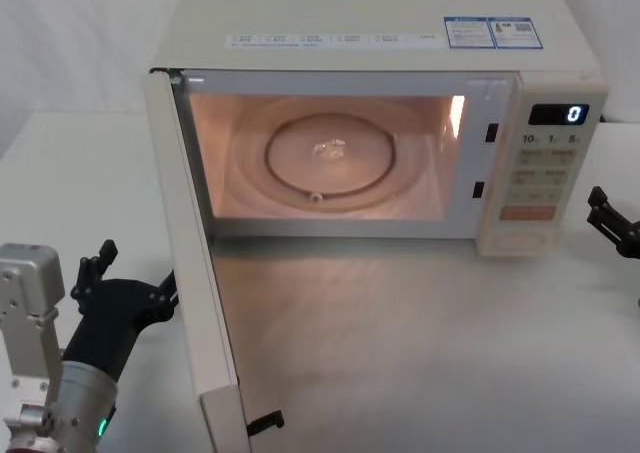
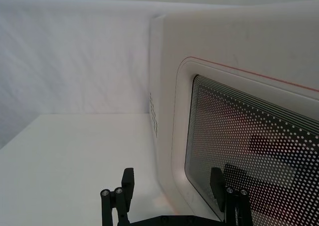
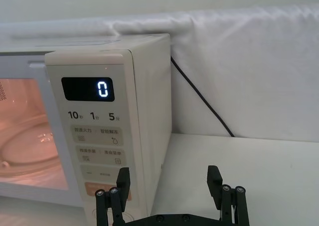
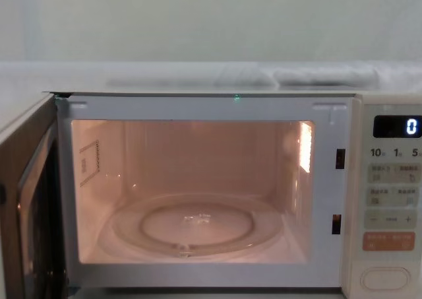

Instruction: Press the button to open the microwave door with one hand; close the microwave door with the other hand.

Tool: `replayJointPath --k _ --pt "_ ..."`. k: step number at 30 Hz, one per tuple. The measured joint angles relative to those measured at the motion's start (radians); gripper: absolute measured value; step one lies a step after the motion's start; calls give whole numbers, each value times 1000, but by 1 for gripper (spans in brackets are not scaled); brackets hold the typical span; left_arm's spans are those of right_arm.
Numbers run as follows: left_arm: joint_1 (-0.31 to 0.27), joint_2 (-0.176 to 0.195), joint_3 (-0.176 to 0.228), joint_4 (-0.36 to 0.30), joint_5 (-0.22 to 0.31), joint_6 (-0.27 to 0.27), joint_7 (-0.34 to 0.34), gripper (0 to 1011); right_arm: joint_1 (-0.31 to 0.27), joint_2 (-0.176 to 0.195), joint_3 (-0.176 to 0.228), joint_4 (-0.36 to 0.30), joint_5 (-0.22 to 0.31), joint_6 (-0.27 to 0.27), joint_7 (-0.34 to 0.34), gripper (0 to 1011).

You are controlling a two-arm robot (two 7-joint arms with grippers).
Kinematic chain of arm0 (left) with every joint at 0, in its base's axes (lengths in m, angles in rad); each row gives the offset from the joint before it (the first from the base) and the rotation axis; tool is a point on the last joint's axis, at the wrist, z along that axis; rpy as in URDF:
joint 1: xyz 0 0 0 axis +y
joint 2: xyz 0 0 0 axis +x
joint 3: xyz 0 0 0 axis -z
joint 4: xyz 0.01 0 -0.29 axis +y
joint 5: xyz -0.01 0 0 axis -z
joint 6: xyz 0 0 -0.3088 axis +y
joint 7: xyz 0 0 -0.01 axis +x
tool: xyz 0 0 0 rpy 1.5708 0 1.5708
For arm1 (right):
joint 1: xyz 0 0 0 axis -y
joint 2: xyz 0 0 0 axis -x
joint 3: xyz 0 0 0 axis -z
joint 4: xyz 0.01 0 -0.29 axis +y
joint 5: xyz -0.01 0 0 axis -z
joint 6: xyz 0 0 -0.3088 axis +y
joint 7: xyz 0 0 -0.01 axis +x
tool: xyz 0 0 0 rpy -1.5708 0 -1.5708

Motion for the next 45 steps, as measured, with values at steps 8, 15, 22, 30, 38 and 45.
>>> replayJointPath --k 8,15,22,30,38,45 --pt "0 0 0 0 0 0 0 1001 0 0 0 0 0 0 0 1002" --pt "0 0 0 0 0 0 0 1001 0 0 0 0 0 0 0 1002" --pt "0 0 0 0 0 0 0 1001 0 0 0 0 0 0 0 1002" --pt "0 0 0 0 0 0 0 926 0 0 0 0 0 0 0 1002" --pt "0 0 0 0 0 0 0 695 0 0 0 0 0 0 0 1002" --pt "0 0 0 0 0 0 0 472 0 0 0 0 0 0 0 1002"
